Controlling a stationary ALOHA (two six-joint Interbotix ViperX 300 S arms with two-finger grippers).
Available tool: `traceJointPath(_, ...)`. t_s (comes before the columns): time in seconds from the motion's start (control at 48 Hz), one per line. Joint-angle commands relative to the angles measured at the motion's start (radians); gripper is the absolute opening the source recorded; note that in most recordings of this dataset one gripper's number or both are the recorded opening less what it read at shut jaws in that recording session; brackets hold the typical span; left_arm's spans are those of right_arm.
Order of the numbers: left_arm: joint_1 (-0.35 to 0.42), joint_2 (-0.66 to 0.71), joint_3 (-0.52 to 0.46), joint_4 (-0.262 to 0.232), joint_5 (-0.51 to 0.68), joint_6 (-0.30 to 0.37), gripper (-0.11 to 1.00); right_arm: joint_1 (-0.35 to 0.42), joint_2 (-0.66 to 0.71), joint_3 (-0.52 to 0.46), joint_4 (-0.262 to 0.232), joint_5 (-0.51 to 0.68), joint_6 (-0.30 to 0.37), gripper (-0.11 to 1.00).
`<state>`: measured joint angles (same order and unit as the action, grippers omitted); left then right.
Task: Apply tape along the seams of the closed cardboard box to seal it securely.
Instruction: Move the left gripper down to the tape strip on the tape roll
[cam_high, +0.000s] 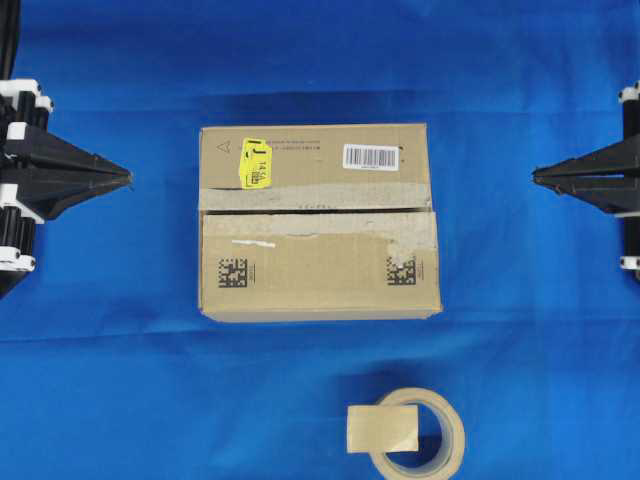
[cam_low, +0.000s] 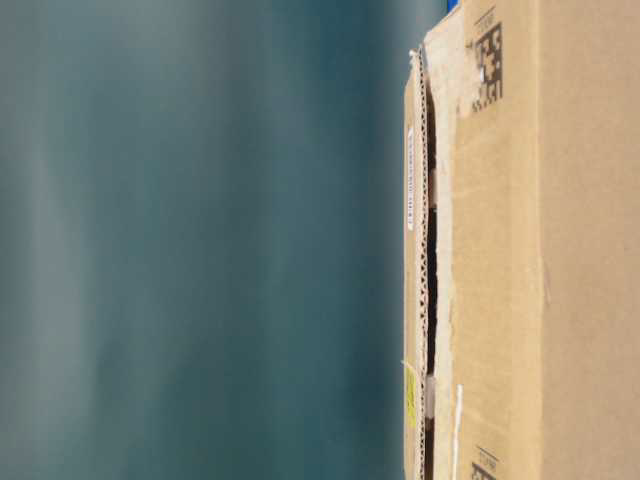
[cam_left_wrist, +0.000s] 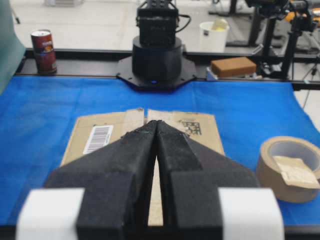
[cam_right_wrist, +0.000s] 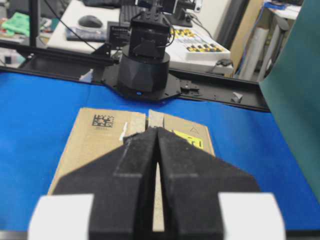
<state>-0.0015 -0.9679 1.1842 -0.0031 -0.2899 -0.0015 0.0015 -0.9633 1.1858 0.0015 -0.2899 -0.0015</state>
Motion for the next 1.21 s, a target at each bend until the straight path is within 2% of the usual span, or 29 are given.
traceJointPath(0.0,-0.012,0.014,-0.021,-0.008,-0.003,0.023,0.00,0.002,0.009,-0.032,0.003,-0.008,0.014,0.01)
traceJointPath(0.146,-0.074,0.035,-0.021,-0.008,-0.040,0.091,0.00,0.002,0.014,-0.040,0.025,0.005,0.026,0.01)
traceJointPath(0.208,-0.106,0.055,-0.021,-0.009,-0.063,0.144,0.00,0.002,0.020,-0.038,0.025,0.000,0.029,0.01)
traceJointPath(0.271,-0.146,0.087,-0.020,-0.012,-0.094,0.225,0.00,0.000,0.028,-0.037,0.026,-0.005,0.029,0.01)
traceJointPath(0.438,-0.206,0.181,-0.029,-0.012,-0.166,0.275,0.00,0.002,0.052,-0.034,0.028,-0.037,0.031,0.01)
traceJointPath(0.625,-0.321,0.328,-0.078,-0.012,-0.241,0.402,0.01,0.002,0.060,-0.032,0.032,-0.046,0.046,0.01)
traceJointPath(0.667,-0.351,0.370,-0.098,-0.012,-0.259,0.436,0.05,0.002,0.063,-0.032,0.032,-0.046,0.048,0.01)
traceJointPath(0.75,-0.385,0.442,-0.132,-0.012,-0.272,0.499,0.24,0.002,0.069,-0.031,0.032,-0.048,0.054,0.01)
traceJointPath(0.938,-0.419,0.643,-0.236,-0.020,-0.222,0.707,0.78,0.002,0.081,-0.031,0.032,-0.061,0.055,0.01)
traceJointPath(0.979,-0.422,0.690,-0.262,-0.021,-0.212,0.752,0.80,0.000,0.081,-0.031,0.032,-0.066,0.055,0.01)
traceJointPath(1.062,-0.426,0.788,-0.322,-0.021,-0.192,0.834,0.75,0.000,0.081,-0.031,0.032,-0.063,0.055,0.01)
traceJointPath(1.188,-0.431,0.928,-0.420,-0.021,-0.141,0.976,0.75,0.002,0.084,-0.028,0.031,-0.061,0.055,0.01)
